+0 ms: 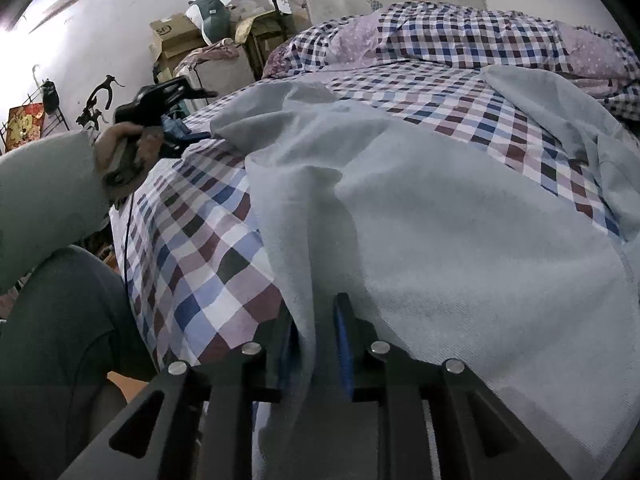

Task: Fold clothes

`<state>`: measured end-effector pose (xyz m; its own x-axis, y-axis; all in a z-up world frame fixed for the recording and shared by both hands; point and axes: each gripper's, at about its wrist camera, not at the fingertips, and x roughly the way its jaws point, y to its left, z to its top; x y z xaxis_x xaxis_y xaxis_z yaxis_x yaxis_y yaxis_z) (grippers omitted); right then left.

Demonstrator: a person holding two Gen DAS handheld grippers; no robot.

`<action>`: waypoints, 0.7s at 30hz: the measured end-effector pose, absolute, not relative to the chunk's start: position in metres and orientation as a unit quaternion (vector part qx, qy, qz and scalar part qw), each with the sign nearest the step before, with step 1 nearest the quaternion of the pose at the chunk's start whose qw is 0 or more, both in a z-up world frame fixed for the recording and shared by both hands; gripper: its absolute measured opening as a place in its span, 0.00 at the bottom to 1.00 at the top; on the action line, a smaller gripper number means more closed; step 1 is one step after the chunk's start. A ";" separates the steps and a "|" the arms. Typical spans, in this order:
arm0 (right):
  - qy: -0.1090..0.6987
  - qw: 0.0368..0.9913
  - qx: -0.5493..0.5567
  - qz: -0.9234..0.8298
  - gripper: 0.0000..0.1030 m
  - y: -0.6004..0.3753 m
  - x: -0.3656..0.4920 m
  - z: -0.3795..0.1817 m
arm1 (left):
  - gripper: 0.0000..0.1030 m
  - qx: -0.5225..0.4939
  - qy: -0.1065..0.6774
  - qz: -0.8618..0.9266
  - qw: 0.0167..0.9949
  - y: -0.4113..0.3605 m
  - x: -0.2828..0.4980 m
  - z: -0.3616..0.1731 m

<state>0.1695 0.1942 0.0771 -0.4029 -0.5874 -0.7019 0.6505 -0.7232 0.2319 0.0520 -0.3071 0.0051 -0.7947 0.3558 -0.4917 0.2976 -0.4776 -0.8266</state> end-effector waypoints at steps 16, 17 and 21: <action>0.049 0.377 0.407 -0.831 0.23 0.181 0.157 0.072 | 0.02 -0.207 -0.320 0.925 -0.003 -0.280 -0.012 0.131; 0.048 0.377 0.407 -0.831 0.23 0.181 0.157 0.072 | 0.02 -0.155 -0.273 0.949 0.003 -0.266 0.011 0.157; 0.046 0.379 0.407 -0.830 0.23 0.181 0.157 0.071 | 0.04 -0.069 -0.166 0.984 0.018 -0.233 0.072 0.176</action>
<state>0.1571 0.1808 0.0707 -0.3826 -0.5911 -0.7101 0.6661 -0.7090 0.2313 0.0720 -0.2328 0.1756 -0.9898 0.0574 -0.1300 -0.0115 -0.9442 -0.3291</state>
